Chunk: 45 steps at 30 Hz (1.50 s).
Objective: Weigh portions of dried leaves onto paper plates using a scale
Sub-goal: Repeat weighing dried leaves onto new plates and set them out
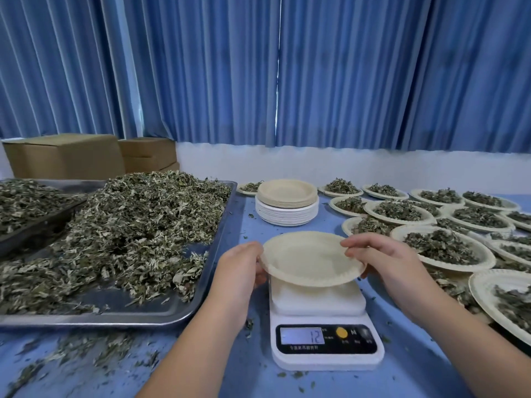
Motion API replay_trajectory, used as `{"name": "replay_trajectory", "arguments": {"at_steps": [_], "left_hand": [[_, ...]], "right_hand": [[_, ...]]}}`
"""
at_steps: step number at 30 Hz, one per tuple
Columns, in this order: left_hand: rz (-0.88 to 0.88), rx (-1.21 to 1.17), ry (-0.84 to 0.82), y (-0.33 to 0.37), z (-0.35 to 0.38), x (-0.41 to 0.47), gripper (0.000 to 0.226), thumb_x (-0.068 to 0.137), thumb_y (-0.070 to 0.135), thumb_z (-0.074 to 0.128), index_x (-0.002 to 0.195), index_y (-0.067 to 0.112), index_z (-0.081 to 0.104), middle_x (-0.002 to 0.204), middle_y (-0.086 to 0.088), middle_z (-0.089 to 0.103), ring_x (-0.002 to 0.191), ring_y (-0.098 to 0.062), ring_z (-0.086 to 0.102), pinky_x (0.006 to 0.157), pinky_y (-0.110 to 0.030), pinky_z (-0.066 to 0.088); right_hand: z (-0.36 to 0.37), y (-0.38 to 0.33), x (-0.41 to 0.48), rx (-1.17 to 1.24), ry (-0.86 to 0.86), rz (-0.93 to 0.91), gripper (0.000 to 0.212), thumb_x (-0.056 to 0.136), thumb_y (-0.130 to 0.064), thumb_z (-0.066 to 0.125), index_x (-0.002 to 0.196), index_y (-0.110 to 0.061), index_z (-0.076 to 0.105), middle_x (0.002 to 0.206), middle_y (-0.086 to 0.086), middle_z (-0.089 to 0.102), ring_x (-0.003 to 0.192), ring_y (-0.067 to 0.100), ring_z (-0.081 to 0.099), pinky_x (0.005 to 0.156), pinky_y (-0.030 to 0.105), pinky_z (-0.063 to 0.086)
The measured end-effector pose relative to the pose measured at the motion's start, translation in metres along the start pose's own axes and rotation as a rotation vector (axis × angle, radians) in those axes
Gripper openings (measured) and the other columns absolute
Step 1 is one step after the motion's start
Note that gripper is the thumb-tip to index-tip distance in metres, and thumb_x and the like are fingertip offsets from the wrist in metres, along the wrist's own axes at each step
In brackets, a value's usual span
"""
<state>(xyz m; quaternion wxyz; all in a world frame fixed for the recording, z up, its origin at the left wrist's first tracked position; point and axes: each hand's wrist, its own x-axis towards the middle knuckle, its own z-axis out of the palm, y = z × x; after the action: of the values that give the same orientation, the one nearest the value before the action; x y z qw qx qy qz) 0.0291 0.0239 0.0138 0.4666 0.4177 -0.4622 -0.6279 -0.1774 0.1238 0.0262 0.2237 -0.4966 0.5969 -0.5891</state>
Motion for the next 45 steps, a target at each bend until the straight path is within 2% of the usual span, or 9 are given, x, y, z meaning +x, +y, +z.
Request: {"name": "replay_trajectory", "arguments": {"at_steps": [3, 9, 12, 14, 22, 26, 33, 40, 45], "left_hand": [[0.0, 0.057, 0.0, -0.001, -0.004, 0.0, 0.014, 0.089, 0.015, 0.059, 0.078, 0.008, 0.063, 0.069, -0.008, 0.056, 0.07, -0.023, 0.051, 0.073, -0.039, 0.046], [0.007, 0.22, 0.04, 0.001, -0.006, -0.003, 0.026, 0.085, 0.014, 0.053, 0.06, 0.017, 0.045, 0.069, -0.007, 0.042, 0.067, -0.021, 0.037, 0.065, -0.036, 0.03], [0.092, 0.366, 0.049, 0.0, -0.007, -0.007, 0.017, 0.092, 0.027, 0.052, 0.09, 0.018, 0.067, 0.084, 0.004, 0.063, 0.074, -0.018, 0.055, 0.067, -0.03, 0.042], [0.132, 0.405, 0.056, 0.0, -0.008, -0.008, 0.02, 0.094, 0.032, 0.05, 0.101, 0.022, 0.066, 0.093, 0.003, 0.065, 0.082, -0.017, 0.058, 0.07, -0.031, 0.044], [0.234, 0.575, 0.099, 0.0, -0.009, -0.01, 0.022, 0.098, 0.041, 0.042, 0.097, 0.027, 0.059, 0.091, 0.012, 0.06, 0.082, 0.0, 0.053, 0.061, -0.021, 0.034], [0.308, 0.546, 0.151, 0.005, -0.01, -0.012, 0.02, 0.097, 0.038, 0.044, 0.1, 0.026, 0.06, 0.087, 0.01, 0.062, 0.084, -0.015, 0.062, 0.066, -0.03, 0.041], [0.584, 0.742, 0.217, 0.02, -0.022, -0.019, 0.015, 0.095, 0.019, 0.051, 0.097, 0.026, 0.064, 0.085, 0.006, 0.06, 0.068, -0.005, 0.05, 0.066, -0.027, 0.035], [0.511, 0.867, 0.345, 0.031, -0.043, -0.015, 0.017, 0.093, 0.023, 0.049, 0.099, 0.026, 0.065, 0.097, 0.002, 0.062, 0.068, -0.014, 0.053, 0.059, -0.029, 0.036], [0.388, 1.16, 0.412, 0.037, -0.068, -0.005, 0.022, 0.093, 0.032, 0.046, 0.106, 0.025, 0.062, 0.116, -0.009, 0.055, 0.089, -0.029, 0.057, 0.08, -0.04, 0.047]], "right_hand": [[-0.002, 0.001, -0.006, -0.04, -0.051, 0.017, 0.027, 0.089, -0.007, 0.06, 0.082, -0.027, 0.077, 0.085, -0.001, 0.073, 0.06, 0.018, 0.052, 0.056, 0.026, 0.044], [-0.008, 0.002, -0.008, -0.078, -0.123, 0.015, 0.03, 0.091, -0.007, 0.058, 0.084, -0.03, 0.076, 0.087, -0.006, 0.072, 0.047, 0.018, 0.046, 0.044, 0.024, 0.041], [-0.012, 0.001, -0.008, -0.1, -0.162, 0.007, 0.028, 0.092, -0.007, 0.058, 0.089, -0.028, 0.076, 0.09, -0.009, 0.073, 0.047, 0.017, 0.052, 0.042, 0.023, 0.042], [-0.014, 0.001, -0.007, -0.121, -0.168, -0.002, 0.027, 0.093, -0.006, 0.057, 0.094, -0.025, 0.075, 0.087, -0.011, 0.073, 0.046, 0.018, 0.053, 0.041, 0.022, 0.041], [-0.019, 0.0, -0.006, -0.136, -0.06, -0.042, 0.026, 0.095, -0.007, 0.053, 0.093, -0.022, 0.074, 0.056, -0.019, 0.063, 0.037, 0.012, 0.046, 0.038, 0.017, 0.036], [-0.018, 0.004, -0.002, -0.106, 0.064, -0.038, 0.03, 0.093, -0.01, 0.055, 0.081, -0.029, 0.075, 0.064, -0.013, 0.067, 0.036, 0.011, 0.045, 0.037, 0.014, 0.034], [-0.023, 0.013, 0.005, -0.105, 0.182, 0.013, 0.022, 0.091, -0.014, 0.055, 0.083, -0.026, 0.071, 0.046, 0.004, 0.055, 0.033, 0.011, 0.042, 0.034, 0.018, 0.031], [-0.021, 0.013, 0.007, -0.138, 0.153, 0.038, 0.022, 0.093, -0.01, 0.054, 0.082, -0.023, 0.069, 0.05, -0.006, 0.053, 0.037, 0.011, 0.046, 0.036, 0.017, 0.035], [-0.021, 0.015, 0.006, -0.224, 0.113, 0.017, 0.021, 0.093, -0.014, 0.055, 0.083, -0.028, 0.067, 0.049, -0.007, 0.055, 0.038, 0.008, 0.048, 0.045, 0.024, 0.039]]}}
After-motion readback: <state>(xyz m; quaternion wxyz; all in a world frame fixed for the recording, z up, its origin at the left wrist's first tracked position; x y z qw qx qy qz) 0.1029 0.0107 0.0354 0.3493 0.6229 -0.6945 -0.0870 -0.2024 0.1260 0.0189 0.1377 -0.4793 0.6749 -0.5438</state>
